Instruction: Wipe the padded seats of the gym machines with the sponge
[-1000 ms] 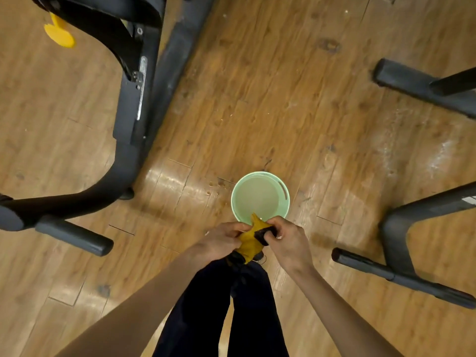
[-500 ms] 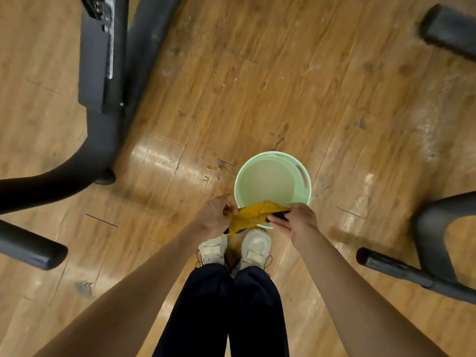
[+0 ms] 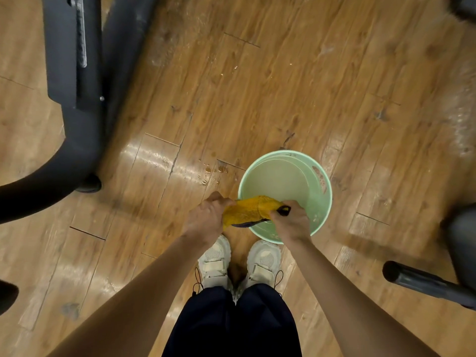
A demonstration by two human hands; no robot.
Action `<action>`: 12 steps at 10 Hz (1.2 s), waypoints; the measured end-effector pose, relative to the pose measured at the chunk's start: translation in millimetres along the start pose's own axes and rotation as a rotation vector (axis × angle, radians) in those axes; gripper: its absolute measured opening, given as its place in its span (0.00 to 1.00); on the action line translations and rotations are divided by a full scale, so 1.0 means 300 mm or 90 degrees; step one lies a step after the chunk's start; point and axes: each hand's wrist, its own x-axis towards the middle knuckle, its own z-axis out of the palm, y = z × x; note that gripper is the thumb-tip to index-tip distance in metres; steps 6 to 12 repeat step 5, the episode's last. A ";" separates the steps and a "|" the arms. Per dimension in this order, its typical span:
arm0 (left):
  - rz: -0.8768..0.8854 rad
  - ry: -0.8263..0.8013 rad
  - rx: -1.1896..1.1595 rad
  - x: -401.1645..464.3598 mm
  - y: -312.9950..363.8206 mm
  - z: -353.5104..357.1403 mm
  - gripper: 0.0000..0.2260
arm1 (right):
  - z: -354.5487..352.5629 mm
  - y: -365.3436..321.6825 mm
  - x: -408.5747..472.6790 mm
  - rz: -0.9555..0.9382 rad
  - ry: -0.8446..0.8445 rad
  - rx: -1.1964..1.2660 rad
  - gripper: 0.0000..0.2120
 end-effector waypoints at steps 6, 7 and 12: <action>-0.028 -0.085 0.074 -0.035 0.070 -0.004 0.22 | 0.035 -0.004 -0.110 -0.078 -0.144 0.030 0.19; -0.028 -0.085 0.074 -0.035 0.070 -0.004 0.22 | 0.035 -0.004 -0.110 -0.078 -0.144 0.030 0.19; -0.028 -0.085 0.074 -0.035 0.070 -0.004 0.22 | 0.035 -0.004 -0.110 -0.078 -0.144 0.030 0.19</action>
